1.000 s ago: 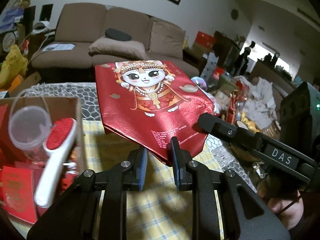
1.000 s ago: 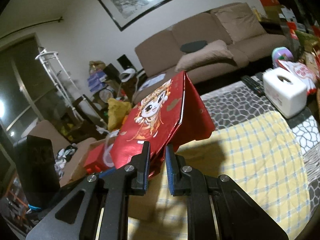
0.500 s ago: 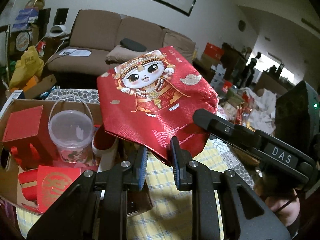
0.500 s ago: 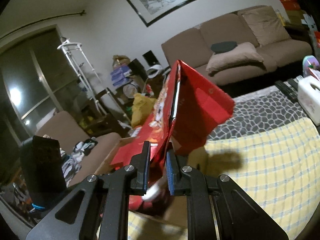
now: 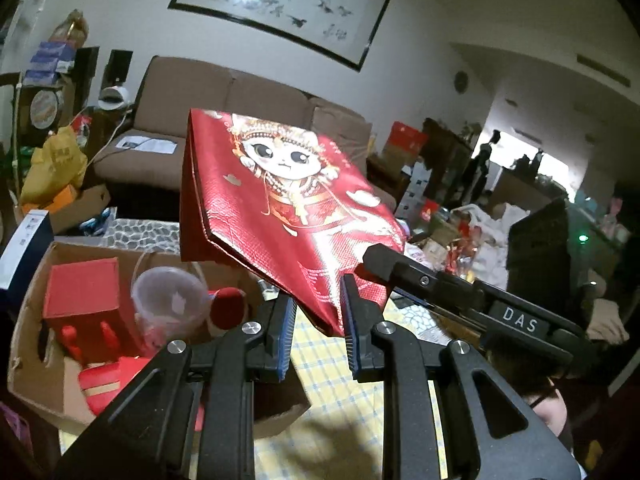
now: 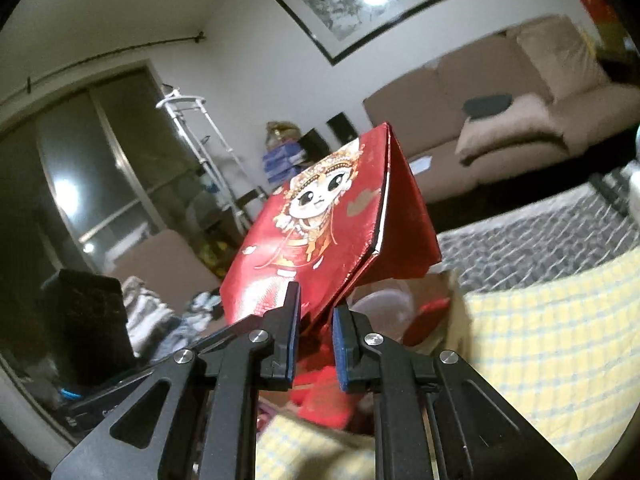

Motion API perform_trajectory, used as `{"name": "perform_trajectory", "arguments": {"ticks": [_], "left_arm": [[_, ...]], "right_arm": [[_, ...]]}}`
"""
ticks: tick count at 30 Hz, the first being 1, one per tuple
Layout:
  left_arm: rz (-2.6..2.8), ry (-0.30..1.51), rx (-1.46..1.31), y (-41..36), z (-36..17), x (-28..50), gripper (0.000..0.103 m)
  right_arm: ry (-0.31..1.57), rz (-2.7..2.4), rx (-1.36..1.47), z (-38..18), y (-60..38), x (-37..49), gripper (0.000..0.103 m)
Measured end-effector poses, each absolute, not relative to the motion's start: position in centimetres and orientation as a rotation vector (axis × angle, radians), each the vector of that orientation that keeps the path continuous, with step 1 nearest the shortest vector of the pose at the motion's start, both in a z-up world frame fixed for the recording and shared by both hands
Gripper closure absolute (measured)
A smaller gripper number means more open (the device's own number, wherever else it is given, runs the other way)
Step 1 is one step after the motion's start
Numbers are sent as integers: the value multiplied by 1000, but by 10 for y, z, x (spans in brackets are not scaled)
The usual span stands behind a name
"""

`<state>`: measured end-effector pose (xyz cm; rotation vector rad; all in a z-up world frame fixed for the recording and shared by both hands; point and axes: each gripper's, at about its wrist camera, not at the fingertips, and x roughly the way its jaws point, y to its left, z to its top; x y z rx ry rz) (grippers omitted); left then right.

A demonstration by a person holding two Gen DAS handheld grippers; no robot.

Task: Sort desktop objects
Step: 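Carry the gift bag with the right gripper over the cardboard box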

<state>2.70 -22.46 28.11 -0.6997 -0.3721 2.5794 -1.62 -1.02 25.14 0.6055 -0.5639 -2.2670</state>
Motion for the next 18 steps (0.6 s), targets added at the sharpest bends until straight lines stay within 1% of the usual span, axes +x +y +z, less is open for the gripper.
{"name": "perform_trajectory", "arguments": {"ticks": [8,15,18], "left_arm": [[2542,-444,-834,-259,259,24,83],[2439,-588,-1024,-282,211,-10,85],[2414,-630,-1091,-290,191,-23,85]], "right_arm": [[-614,-2172,752,218,-38,-25,89],[-666,-2146,914,176,-48,-45,89],[-653,-2156,968,163,-53,-51,89]]}}
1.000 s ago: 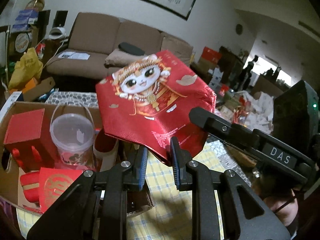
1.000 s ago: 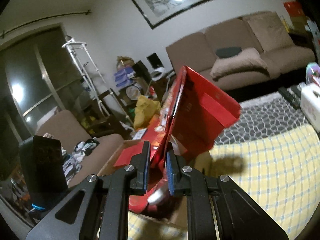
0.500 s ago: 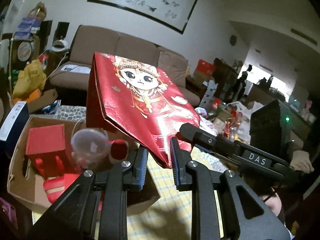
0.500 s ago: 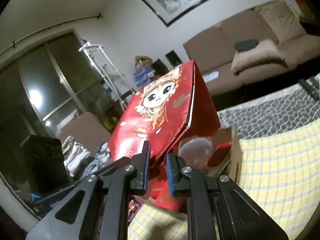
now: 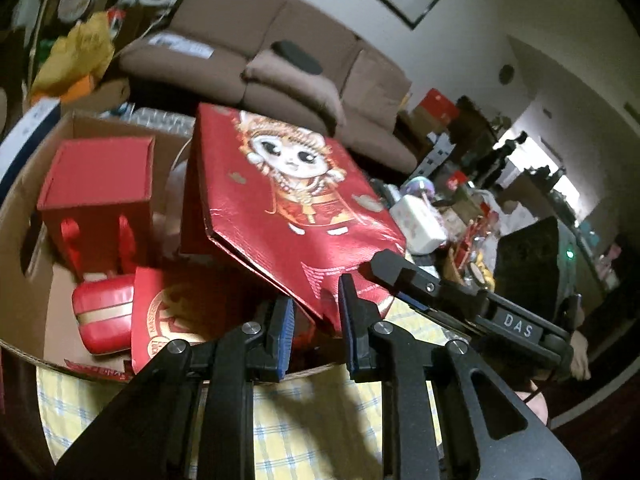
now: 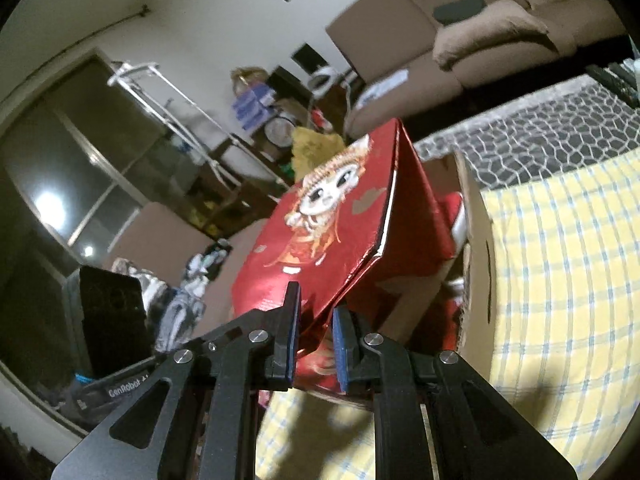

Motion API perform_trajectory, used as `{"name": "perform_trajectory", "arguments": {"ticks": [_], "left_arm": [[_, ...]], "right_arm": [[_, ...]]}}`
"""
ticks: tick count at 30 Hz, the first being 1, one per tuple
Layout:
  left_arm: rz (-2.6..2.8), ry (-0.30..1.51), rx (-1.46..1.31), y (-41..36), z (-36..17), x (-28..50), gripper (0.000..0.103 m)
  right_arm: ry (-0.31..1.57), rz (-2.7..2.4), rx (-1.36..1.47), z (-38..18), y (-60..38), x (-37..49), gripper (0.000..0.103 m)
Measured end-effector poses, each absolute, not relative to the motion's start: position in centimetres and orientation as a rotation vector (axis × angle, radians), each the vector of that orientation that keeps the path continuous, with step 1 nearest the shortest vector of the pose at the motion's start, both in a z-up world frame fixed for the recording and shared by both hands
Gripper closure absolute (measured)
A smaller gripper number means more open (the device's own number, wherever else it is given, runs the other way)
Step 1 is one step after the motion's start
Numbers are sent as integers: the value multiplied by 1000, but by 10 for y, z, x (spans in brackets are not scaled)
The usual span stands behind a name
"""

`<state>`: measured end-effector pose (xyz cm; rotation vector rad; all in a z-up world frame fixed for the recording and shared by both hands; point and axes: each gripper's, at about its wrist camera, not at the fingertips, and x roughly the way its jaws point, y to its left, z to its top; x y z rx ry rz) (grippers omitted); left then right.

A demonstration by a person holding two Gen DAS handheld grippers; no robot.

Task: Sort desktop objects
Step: 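Carry the gift bag with the right gripper over the cardboard box, then lower the gift bag into the box and open the right gripper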

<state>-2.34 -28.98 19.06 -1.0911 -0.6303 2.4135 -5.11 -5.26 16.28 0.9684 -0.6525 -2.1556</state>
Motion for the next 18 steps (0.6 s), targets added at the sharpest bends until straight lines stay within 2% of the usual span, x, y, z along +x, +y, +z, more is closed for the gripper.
{"name": "perform_trajectory", "arguments": {"ticks": [8,9,12,14,16,17,18], "left_arm": [[2404,-624,-1268,-292,149,-42,85],[2420,-598,-1295,-291,145,-42,80],[2433,-589,-1327,-289,138,-42,79],[2461,-581,-1316,-289,142,-39,71],[2515,-565,-1287,-291,148,-36,55],[2542,-566,-1274,-293,151,-34,52],[2560,-573,-1261,-294,152,-32,48]], "right_arm": [[-566,-2192,1093,132,-63,-61,88],[-538,-2203,1110,129,-65,-61,88],[-467,-2236,1143,124,-69,-59,82],[-423,-2251,1144,127,-69,-57,77],[-370,-2274,1146,129,-68,-55,74],[-348,-2289,1149,130,-67,-55,70],[-327,-2298,1148,131,-66,-54,71]]}}
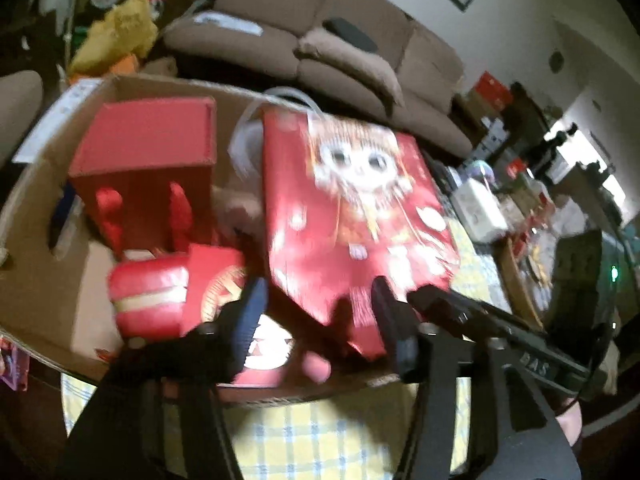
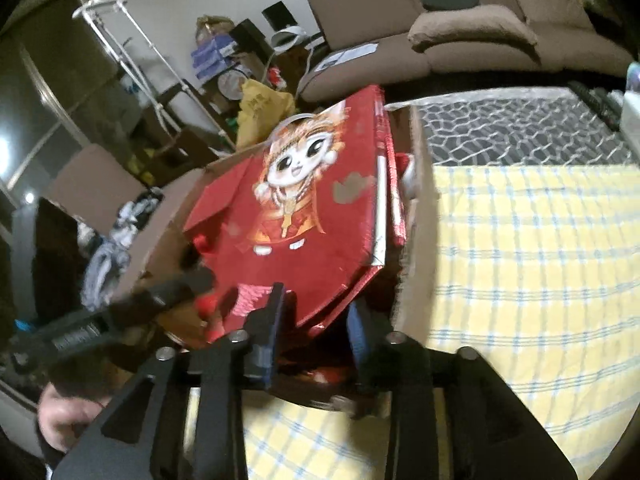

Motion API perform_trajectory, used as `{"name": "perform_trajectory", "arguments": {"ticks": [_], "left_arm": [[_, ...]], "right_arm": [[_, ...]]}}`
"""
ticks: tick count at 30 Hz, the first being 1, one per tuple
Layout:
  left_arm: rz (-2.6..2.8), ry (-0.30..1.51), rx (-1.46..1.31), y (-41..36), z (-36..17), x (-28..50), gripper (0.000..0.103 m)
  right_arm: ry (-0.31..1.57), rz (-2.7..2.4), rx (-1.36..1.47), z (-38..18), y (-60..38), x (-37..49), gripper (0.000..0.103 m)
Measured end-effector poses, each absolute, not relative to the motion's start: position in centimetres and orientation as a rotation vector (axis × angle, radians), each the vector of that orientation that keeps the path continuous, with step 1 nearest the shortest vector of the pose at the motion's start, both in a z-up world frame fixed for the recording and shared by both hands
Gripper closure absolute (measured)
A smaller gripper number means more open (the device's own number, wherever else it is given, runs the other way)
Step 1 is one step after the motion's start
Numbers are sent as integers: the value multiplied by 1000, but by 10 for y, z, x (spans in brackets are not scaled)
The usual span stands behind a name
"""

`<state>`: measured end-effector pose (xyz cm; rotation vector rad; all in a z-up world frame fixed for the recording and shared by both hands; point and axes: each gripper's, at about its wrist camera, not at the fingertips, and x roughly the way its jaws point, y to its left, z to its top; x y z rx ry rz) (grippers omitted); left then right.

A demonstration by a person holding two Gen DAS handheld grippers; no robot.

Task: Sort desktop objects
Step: 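Lower the gift bag into the box and open the right gripper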

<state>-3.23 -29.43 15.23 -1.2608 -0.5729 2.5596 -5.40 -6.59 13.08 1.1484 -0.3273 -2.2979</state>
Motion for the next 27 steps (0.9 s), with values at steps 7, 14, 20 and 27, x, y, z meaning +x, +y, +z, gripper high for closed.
{"name": "perform_trajectory", "arguments": {"ticks": [7,14,20,27], "left_arm": [[2562,-637,-1249,-304,149,-39,46],[2562,-618,-1264,-302,149,-43,40],[2557,-655,-1273,-307,144,-46,30],[2518,-751,-1287,-319,130,-55,33]], "right_arm": [[-276,-2289,1141,139,-60,-51,59],[-243,-2266,1082,154,-63,-44,57],[-292,-2392,1002,163,-50,-51,46],[-192,-2481,922,156,-66,-78,46]]}}
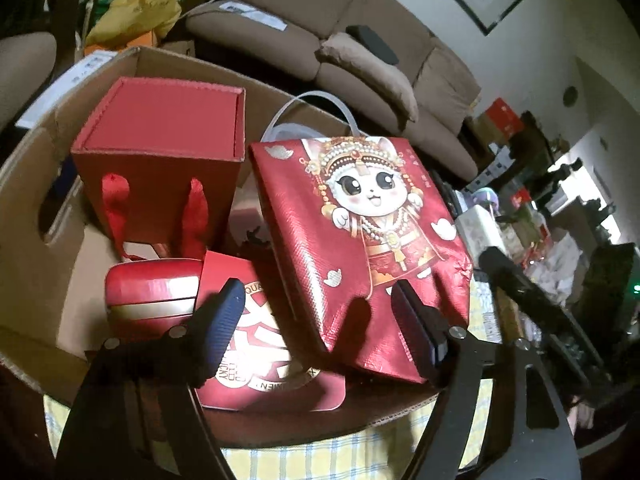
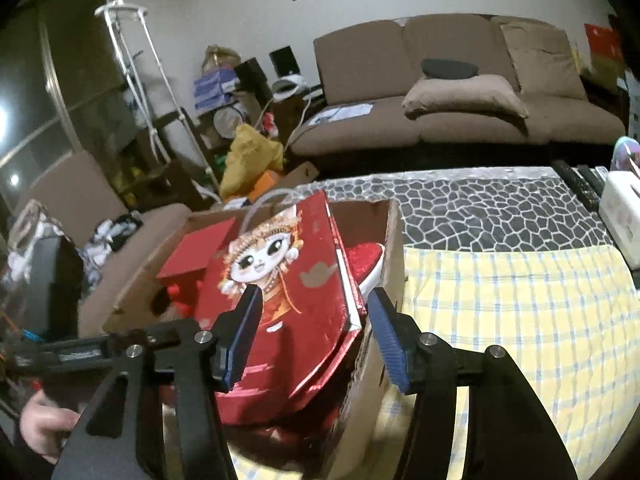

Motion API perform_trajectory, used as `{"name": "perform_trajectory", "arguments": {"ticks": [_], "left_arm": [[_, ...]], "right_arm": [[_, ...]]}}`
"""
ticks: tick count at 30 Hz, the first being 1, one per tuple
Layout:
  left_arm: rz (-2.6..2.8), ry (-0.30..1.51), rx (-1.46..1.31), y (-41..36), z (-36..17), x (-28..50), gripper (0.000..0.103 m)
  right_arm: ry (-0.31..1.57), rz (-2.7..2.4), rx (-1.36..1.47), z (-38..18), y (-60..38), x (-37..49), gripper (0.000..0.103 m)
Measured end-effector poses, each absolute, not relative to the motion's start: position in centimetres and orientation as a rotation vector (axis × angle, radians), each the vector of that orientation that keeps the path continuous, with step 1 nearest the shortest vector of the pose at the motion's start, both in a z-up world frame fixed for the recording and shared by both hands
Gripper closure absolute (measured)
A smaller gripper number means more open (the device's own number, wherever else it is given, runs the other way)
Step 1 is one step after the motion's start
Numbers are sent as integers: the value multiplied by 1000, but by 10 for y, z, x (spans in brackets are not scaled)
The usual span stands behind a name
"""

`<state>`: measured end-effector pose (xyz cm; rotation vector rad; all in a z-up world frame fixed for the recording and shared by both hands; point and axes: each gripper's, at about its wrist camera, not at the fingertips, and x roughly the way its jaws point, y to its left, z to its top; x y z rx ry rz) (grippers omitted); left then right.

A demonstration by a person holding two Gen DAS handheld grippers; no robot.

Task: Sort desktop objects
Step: 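Lower the gift bag into the box and open the right gripper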

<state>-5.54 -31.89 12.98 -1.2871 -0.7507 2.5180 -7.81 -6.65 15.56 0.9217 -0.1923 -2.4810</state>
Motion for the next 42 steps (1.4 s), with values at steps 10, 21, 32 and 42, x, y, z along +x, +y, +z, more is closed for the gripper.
{"name": "perform_trajectory", "arguments": {"ticks": [10,21,32,42], "left_arm": [[2483,-740,-1292,-323,128,-63,55],[2554,-885,-1218,-379,139,-50,57],[2601,-795,-1252,-374,135,-54,57],[2574,-834,-1279,-371,131,-52,52]], "right_arm": [[-192,-2371,974,137,-95,-85,63],[-66,-2217,986,128,-155,-56,64],[-157,-2141,1018,136,-139,-47,62],[-377,-2295,992,149,-84,-69,52]]}}
